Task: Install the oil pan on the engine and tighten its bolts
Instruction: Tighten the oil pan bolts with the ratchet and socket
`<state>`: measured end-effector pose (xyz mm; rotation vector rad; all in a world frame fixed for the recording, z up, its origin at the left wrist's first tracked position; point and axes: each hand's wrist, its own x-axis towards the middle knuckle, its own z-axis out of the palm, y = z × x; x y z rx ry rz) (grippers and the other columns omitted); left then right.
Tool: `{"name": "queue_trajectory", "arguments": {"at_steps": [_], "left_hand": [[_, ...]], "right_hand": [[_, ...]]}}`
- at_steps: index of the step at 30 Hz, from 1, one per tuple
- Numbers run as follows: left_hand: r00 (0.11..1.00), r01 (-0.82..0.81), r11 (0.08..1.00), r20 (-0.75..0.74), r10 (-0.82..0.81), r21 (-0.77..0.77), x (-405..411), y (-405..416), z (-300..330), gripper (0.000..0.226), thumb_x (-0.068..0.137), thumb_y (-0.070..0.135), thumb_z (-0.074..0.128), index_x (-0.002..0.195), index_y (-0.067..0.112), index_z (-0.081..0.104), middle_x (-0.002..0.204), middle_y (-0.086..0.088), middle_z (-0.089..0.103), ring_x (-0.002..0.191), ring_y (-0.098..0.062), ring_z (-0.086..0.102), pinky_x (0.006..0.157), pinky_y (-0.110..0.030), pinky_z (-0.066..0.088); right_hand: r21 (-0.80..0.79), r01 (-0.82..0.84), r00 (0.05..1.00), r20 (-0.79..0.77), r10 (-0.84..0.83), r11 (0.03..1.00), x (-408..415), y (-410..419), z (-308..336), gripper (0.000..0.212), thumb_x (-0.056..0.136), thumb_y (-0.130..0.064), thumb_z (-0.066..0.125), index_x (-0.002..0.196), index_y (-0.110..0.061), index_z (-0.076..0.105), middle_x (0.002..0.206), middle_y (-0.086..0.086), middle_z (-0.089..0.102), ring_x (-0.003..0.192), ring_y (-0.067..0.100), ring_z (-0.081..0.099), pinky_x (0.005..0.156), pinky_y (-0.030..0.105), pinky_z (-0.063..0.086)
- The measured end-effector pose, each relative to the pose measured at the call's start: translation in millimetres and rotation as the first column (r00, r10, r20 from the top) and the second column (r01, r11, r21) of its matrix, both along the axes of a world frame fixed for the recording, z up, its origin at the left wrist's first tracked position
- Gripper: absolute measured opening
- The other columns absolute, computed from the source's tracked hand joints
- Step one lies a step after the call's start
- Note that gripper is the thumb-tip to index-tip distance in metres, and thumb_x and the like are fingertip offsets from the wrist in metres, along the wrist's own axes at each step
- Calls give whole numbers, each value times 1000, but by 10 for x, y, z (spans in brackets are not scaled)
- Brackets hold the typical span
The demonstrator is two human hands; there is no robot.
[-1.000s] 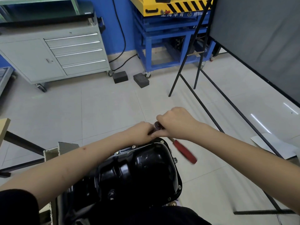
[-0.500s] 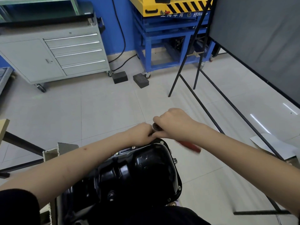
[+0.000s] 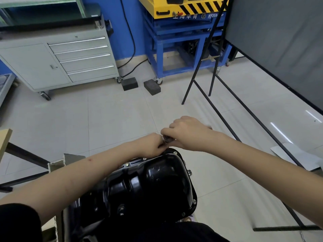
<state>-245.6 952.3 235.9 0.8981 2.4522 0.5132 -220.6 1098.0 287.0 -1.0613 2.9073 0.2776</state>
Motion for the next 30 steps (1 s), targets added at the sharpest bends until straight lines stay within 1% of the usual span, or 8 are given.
{"name": "queue_trajectory", "arguments": {"at_steps": [3,9,15,18,20,22,27,30], "left_hand": [[999,44,999,25,-44,19,-2,-5,-6,24,96,14,38,90,-4,53,86,-16,59,76,-27,50,68,-28,36],[1000,-19,1000,-11,19,-10,-25,-6,-18,23,92,16,44,72,8,49,86,-20,63,70,-24,46,54,-23,23],[1000,-1,999,7,1,49,-25,9,-57,28,96,16,40,93,-6,57,91,-24,62,82,-32,55,71,-30,39],[999,-10,997,35,7,70,-25,2,-18,22,95,14,42,86,-1,55,82,-18,60,72,-20,46,62,-24,31],[998,-56,996,26,54,76,-36,-4,-8,21,94,16,45,77,5,54,73,-10,54,66,-18,44,55,-20,27],[998,-68,997,-3,68,38,-40,8,-23,28,94,18,46,69,6,52,70,-13,55,62,-21,49,53,-21,29],[1000,-13,997,14,12,77,-19,29,-66,26,96,15,40,92,-3,57,92,-23,62,85,-34,55,73,-33,40],[1000,7,999,27,-8,51,-8,13,-52,24,96,17,40,77,8,52,76,-12,55,72,-26,47,62,-28,32]], "right_hand": [[7,-105,994,-36,105,994,-25,51,1,24,95,-25,40,117,-23,50,111,-4,58,107,18,49,87,25,27],[-66,185,981,72,-180,981,20,-18,35,39,85,-58,47,82,-19,45,89,7,64,72,26,51,51,28,20],[3,-107,994,-24,107,994,-12,52,6,28,94,-19,40,121,-23,49,119,-6,53,115,15,43,92,24,27],[-13,-3,1000,-18,3,1000,-20,13,29,27,94,-36,43,112,-18,53,109,1,61,103,23,53,74,30,36],[-35,155,988,29,-154,987,-21,-25,31,40,90,-51,44,104,-15,53,99,7,63,91,28,59,55,30,28],[-22,192,980,49,-191,981,-20,-27,13,40,90,-51,45,104,-13,50,98,9,63,88,29,59,55,30,24],[-21,-69,998,12,69,997,-43,31,-15,25,91,-9,43,113,-16,50,104,2,56,99,23,51,76,27,30],[-44,0,1000,21,1,999,-47,39,24,21,92,-29,48,107,-15,52,102,4,61,94,27,56,64,30,32]]}}
